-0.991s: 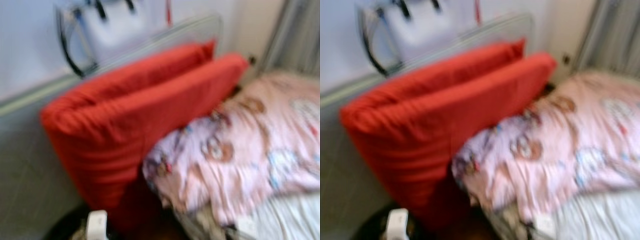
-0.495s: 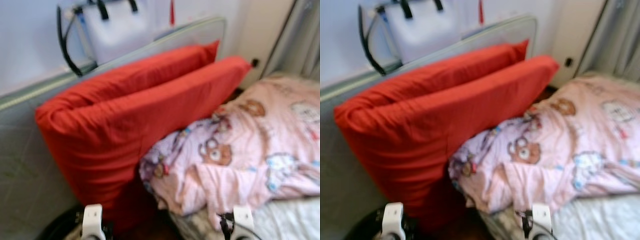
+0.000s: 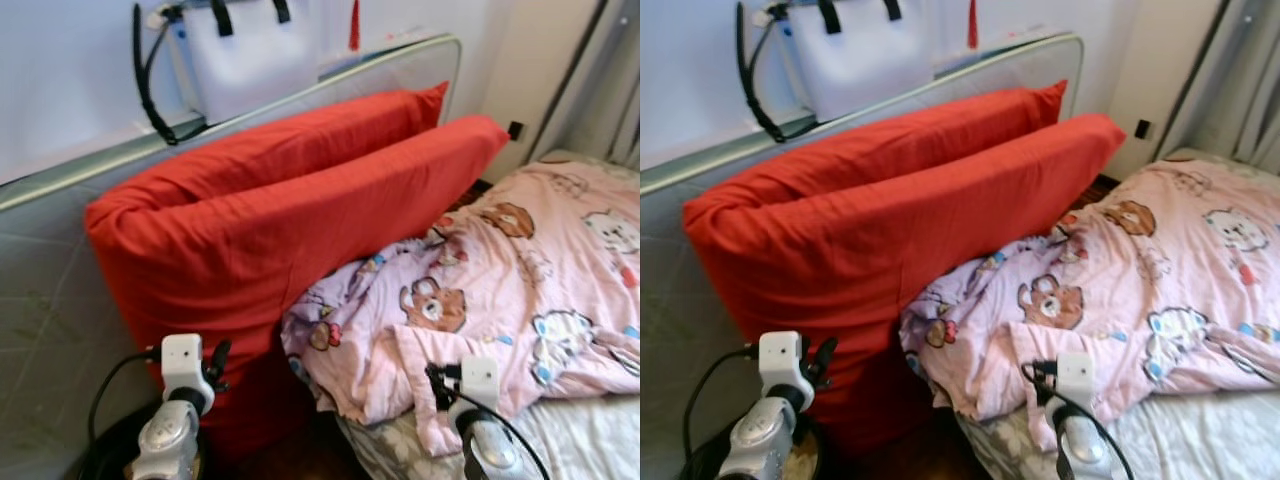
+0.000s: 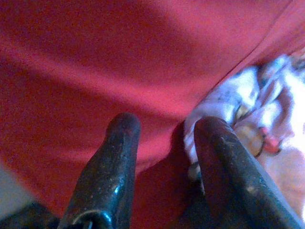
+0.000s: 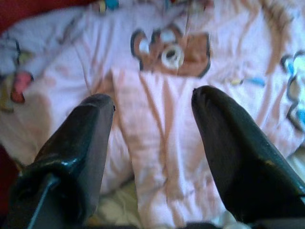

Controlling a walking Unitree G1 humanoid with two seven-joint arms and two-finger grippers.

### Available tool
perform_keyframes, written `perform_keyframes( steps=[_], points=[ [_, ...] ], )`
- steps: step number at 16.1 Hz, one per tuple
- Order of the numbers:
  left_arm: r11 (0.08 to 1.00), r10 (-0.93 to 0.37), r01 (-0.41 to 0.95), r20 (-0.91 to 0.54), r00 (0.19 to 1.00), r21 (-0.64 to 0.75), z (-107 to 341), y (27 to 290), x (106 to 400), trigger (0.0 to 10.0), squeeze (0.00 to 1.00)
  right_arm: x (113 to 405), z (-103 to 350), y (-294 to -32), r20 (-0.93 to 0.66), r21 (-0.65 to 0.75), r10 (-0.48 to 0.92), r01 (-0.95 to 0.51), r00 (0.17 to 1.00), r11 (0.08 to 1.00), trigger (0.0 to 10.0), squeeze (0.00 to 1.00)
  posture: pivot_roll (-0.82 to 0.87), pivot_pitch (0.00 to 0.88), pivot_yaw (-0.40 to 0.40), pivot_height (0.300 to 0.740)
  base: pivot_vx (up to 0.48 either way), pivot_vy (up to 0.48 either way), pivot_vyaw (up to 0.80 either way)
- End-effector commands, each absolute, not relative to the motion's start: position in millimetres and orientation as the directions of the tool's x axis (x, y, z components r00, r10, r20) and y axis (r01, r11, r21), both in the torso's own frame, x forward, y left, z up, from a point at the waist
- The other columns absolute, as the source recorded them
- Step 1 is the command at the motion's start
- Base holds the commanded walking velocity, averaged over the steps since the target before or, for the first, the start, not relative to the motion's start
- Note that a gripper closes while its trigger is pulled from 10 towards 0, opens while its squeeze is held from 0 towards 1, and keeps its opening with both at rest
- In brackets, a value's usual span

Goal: Clean up the room

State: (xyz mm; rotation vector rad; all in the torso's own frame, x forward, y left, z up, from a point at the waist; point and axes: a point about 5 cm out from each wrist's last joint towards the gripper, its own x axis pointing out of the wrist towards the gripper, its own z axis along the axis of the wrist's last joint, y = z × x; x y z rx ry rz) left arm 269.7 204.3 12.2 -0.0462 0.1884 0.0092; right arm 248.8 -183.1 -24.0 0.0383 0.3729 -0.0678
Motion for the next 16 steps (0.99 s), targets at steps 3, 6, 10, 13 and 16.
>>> perform_keyframes(
  steps=[3, 6, 10, 13, 16],
  points=[
    [0.999, -0.006, 0.001, -0.132, 0.991, -0.034, 19.0, 201.6, 262.9, 10.0, 0.00, 247.7, -15.9, -186.9, -0.285, 0.028, -0.090, 0.102, 0.954, 0.994, 10.0, 0.00, -0.08, 0.000, 0.020, 0.740, 0.000, 0.000, 0.00],
    [1.000, -0.018, 0.016, -0.103, 0.994, -0.026, 26.7, 197.6, 260.2, 10.0, 0.00, 250.3, -7.1, -190.5, -0.230, 0.039, -0.130, 0.142, 0.964, 0.989, 10.0, 0.00, -0.08, 0.000, 0.021, 0.740, 0.000, 0.000, 0.00],
    [0.999, -0.042, 0.039, -0.098, 0.994, -0.032, 34.1, 192.0, 267.5, 10.0, 0.00, 260.0, -2.7, -173.3, -0.238, 0.025, -0.078, 0.086, 0.968, 0.996, 10.0, 0.00, -0.09, 0.000, 0.029, 0.740, 0.000, 0.000, 0.00],
    [0.999, -0.036, 0.033, -0.091, 0.995, -0.035, 40.1, 194.6, 273.7, 10.0, 0.00, 258.6, -2.8, -175.4, -0.242, 0.022, -0.092, 0.100, 0.966, 0.995, 10.0, 0.00, -0.09, 0.000, 0.031, 0.706, 0.000, 0.000, 0.00],
    [0.999, -0.037, 0.034, -0.095, 0.995, -0.035, 40.3, 194.1, 273.9, 10.0, 0.00, 253.6, -4.7, -173.5, -0.235, 0.018, -0.074, 0.081, 0.969, 0.997, 10.0, 0.00, -0.08, 0.000, 0.033, 0.706, 0.000, 0.000, 0.00]
  ],
)
